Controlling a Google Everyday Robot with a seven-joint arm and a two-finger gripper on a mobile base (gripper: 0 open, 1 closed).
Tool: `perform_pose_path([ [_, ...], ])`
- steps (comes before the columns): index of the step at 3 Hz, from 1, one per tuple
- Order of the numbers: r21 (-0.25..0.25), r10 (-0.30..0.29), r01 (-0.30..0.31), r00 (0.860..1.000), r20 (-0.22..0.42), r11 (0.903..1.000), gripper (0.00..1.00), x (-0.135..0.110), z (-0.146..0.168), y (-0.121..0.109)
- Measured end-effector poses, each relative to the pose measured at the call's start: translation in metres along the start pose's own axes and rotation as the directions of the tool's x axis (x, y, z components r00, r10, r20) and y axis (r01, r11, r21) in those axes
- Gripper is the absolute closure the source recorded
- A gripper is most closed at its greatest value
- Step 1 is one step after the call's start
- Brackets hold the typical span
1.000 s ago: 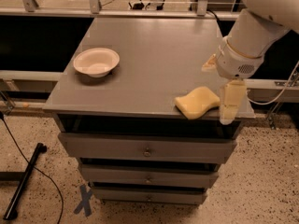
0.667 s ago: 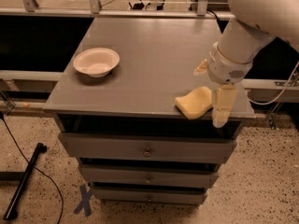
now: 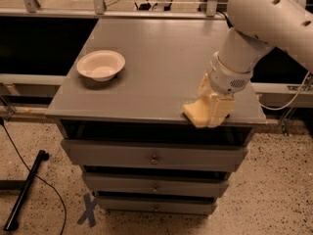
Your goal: Place sponge into paper bowl
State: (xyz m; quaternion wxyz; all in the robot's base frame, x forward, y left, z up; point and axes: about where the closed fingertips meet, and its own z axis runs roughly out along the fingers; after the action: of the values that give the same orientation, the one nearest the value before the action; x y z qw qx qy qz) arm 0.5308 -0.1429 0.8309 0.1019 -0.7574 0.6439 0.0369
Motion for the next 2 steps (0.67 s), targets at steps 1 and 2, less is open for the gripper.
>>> perform_pose_path([
  [1,0.000,-0.009,0.009,1.000,0.006,1.0000,0.64,-0.003,0.003,-0.002],
  [2,0.043,-0.031,0.030,0.999,0.009,0.9986,0.87,-0.013,-0.016,-0.019],
])
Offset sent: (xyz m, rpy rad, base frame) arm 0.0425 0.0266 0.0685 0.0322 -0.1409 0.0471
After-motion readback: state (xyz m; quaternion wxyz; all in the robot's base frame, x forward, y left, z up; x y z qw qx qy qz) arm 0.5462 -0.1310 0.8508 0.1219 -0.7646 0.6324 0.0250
